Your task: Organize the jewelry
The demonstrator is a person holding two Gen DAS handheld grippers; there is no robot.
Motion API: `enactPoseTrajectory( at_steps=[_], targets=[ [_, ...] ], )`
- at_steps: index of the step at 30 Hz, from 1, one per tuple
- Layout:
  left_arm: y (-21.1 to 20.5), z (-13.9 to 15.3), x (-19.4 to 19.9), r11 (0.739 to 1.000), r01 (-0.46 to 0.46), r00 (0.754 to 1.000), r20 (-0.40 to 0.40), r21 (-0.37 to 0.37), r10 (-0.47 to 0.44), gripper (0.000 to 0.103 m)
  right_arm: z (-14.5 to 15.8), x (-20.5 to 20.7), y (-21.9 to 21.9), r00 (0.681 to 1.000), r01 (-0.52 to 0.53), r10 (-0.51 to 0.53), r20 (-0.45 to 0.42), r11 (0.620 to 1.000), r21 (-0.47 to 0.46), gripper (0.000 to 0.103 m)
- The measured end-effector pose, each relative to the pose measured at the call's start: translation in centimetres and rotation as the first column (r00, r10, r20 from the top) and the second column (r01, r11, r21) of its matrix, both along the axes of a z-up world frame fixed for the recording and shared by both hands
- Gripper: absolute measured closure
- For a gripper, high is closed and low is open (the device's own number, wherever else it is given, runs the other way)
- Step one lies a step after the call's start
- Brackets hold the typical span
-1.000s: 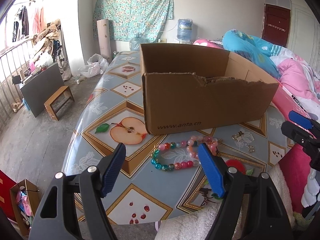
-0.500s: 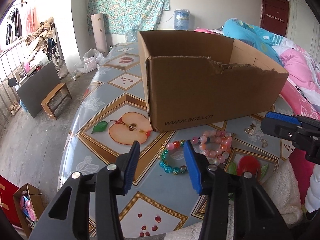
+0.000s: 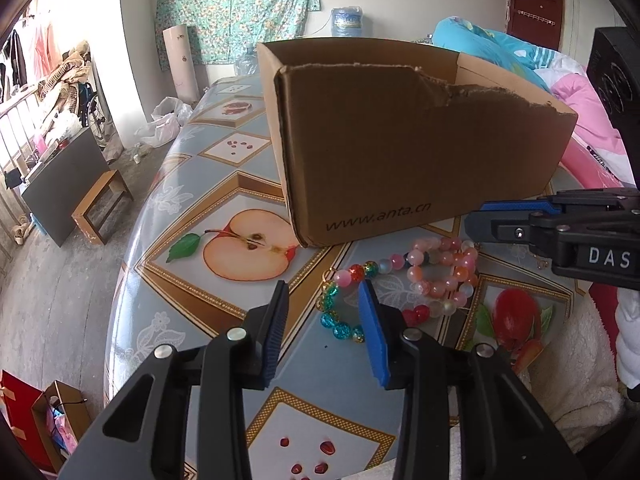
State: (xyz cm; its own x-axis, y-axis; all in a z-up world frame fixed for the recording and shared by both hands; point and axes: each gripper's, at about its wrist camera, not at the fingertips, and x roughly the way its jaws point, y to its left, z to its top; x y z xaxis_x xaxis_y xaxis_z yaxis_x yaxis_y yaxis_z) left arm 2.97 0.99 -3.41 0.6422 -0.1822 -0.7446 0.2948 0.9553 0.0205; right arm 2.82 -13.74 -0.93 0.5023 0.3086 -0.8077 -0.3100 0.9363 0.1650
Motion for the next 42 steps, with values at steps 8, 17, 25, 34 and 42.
enactPoseTrajectory(
  at_steps=[8,17,25,34,42],
  targets=[
    [0.0,-0.8,-0.1,1.000,-0.007,1.000,0.014,0.010,0.007,0.068,-1.2,1.2,3.0,0.997,-0.073,0.071,-0.019,0.985,-0.155,0.085],
    [-0.5,-0.8,-0.2,0.999,0.023,1.000,0.010,0.038,-0.024,0.075,-0.6,0.6,4.7,0.993,-0.116,0.119,0.003,0.976,-0.187,0.103],
    [-0.6,-0.8,0.0,0.999,0.023,1.000,-0.019,0.032,-0.022,0.085,1.3,-0.5,2.8,0.992,-0.117,0.121,0.031,0.986,-0.115,0.103],
    [-0.2,-0.6,-0.1,1.000,0.008,0.999,-0.047,0.009,-0.007,0.085,1.0,-1.0,4.0,0.981,-0.196,0.196,-0.008,0.978,-0.065,0.087],
    [-0.7,-0.7,0.6,0.999,-0.021,0.996,-0.085,0.032,0.024,0.085,-0.9,-0.3,6.0,0.974,-0.227,0.224,-0.039,0.961,-0.158,0.083]
  ],
)
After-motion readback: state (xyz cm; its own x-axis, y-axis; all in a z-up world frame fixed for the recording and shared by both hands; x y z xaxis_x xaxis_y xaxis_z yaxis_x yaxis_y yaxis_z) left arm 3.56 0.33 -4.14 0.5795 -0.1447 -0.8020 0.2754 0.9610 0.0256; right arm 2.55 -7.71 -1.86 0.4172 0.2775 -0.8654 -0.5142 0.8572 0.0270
